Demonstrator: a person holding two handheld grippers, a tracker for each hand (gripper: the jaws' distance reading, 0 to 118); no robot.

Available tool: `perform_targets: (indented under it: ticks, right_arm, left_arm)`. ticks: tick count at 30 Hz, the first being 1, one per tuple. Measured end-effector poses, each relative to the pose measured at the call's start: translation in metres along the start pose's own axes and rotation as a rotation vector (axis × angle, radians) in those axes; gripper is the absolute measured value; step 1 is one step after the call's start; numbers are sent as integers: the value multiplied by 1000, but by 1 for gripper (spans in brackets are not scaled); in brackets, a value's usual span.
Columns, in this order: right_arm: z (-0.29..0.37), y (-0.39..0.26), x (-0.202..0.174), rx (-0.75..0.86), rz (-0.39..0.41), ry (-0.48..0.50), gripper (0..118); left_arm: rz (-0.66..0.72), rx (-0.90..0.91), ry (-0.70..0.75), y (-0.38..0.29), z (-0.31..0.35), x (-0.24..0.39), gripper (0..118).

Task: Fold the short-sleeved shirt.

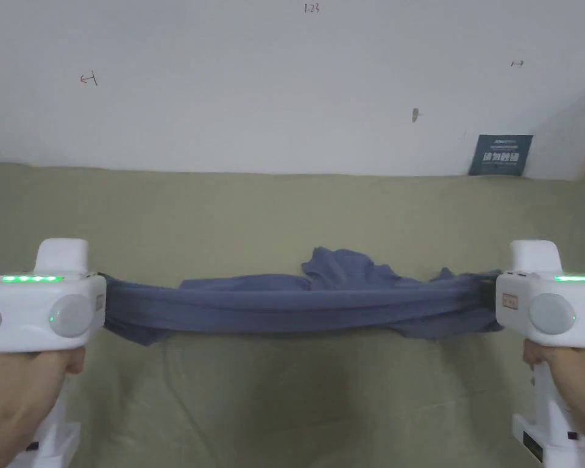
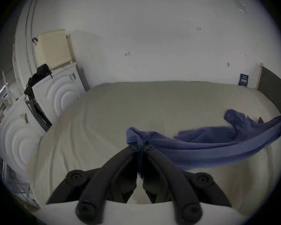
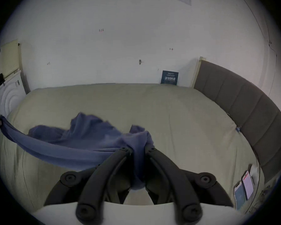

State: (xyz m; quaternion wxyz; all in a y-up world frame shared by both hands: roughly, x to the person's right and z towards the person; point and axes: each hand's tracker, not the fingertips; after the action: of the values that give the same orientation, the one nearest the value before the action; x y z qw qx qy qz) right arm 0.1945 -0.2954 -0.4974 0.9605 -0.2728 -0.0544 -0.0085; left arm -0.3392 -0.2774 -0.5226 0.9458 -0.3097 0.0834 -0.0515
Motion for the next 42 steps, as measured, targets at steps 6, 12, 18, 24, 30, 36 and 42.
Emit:
perform_targets:
  ticks: [6, 12, 18, 24, 30, 36, 42]
  right_arm:
    - [91, -51, 11, -58, 26, -10, 14]
    - [152, -127, 7, -124, 64, -17, 14]
    - [138, -166, 2, -209, 33, -33, 14]
    - [122, -177, 5, -255, 26, -51, 16]
    - [128, -175, 3, -263, 17, -79, 109]
    - [169, -167, -50, -159, 33, -18, 106]
    - [178, -187, -94, -125, -5, 100, 8]
  left_arm:
    - [-19, -33, -58, -49, 72, -22, 5]
    - [-17, -123, -115, -126, 121, -39, 5]
    - [-16, -203, -132, -174, 113, -32, 5]
    - [28, -246, -132, -184, 101, -35, 5]
    - [74, -240, -157, -183, 107, -41, 118]
    - [93, -194, -158, -190, 132, -46, 113]
    - [79, -196, -162, -209, 139, -50, 0]
